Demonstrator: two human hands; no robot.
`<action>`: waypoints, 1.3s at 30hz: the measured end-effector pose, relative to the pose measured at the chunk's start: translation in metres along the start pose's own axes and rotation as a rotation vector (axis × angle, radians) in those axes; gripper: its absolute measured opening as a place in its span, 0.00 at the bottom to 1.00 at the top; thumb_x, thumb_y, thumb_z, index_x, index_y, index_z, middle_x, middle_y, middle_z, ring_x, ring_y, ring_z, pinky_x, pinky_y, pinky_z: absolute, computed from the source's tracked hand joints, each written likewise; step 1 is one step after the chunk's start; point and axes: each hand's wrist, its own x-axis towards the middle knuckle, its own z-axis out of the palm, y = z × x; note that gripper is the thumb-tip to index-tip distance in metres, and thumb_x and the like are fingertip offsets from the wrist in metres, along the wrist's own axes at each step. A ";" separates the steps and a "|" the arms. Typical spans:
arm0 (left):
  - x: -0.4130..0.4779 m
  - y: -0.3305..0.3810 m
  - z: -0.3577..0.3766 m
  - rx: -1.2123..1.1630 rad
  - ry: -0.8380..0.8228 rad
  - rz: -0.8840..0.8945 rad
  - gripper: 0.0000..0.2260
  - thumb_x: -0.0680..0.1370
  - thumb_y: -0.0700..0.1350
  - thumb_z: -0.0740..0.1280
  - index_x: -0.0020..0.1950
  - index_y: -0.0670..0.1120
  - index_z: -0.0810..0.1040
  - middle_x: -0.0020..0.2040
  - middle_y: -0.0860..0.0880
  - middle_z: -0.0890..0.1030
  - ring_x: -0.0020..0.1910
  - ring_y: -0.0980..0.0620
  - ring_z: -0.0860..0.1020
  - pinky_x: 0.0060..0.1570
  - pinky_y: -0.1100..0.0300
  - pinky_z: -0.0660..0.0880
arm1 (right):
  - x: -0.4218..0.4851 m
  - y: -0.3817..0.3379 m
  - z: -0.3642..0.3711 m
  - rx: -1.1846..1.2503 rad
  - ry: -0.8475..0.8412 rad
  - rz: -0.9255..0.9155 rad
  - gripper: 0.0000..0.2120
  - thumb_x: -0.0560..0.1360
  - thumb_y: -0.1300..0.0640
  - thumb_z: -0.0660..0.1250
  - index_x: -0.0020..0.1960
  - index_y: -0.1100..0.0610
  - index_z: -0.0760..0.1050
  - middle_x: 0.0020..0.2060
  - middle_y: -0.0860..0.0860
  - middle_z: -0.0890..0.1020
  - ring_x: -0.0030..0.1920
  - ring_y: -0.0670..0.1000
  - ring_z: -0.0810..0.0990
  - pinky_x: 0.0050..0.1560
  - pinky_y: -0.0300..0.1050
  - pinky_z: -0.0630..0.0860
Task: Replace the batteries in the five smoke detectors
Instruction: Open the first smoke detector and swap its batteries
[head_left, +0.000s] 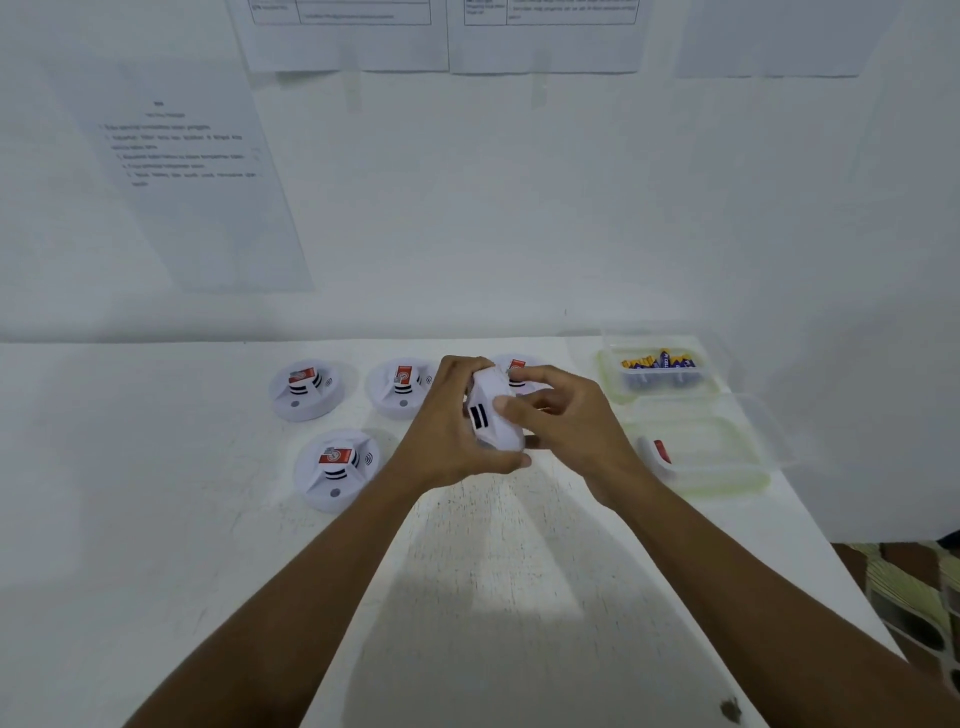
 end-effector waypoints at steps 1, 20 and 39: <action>-0.001 0.001 0.001 0.005 0.004 0.001 0.39 0.57 0.57 0.80 0.62 0.58 0.64 0.57 0.56 0.71 0.57 0.57 0.74 0.51 0.68 0.75 | 0.000 -0.001 0.000 -0.012 0.008 -0.015 0.20 0.70 0.50 0.76 0.60 0.49 0.79 0.47 0.52 0.86 0.46 0.51 0.86 0.44 0.51 0.85; -0.031 0.003 0.006 -0.572 0.052 -0.296 0.17 0.79 0.46 0.67 0.67 0.54 0.71 0.60 0.54 0.79 0.58 0.51 0.80 0.47 0.49 0.82 | -0.018 0.038 -0.010 0.176 -0.085 -0.027 0.16 0.74 0.61 0.73 0.60 0.50 0.78 0.57 0.50 0.82 0.50 0.56 0.85 0.47 0.56 0.84; -0.054 -0.043 0.039 -0.295 0.089 -0.190 0.23 0.74 0.53 0.70 0.67 0.48 0.75 0.62 0.50 0.80 0.60 0.50 0.79 0.57 0.46 0.78 | -0.020 0.107 -0.002 -0.218 0.062 -0.280 0.29 0.64 0.50 0.79 0.63 0.50 0.74 0.58 0.50 0.81 0.55 0.50 0.82 0.50 0.48 0.83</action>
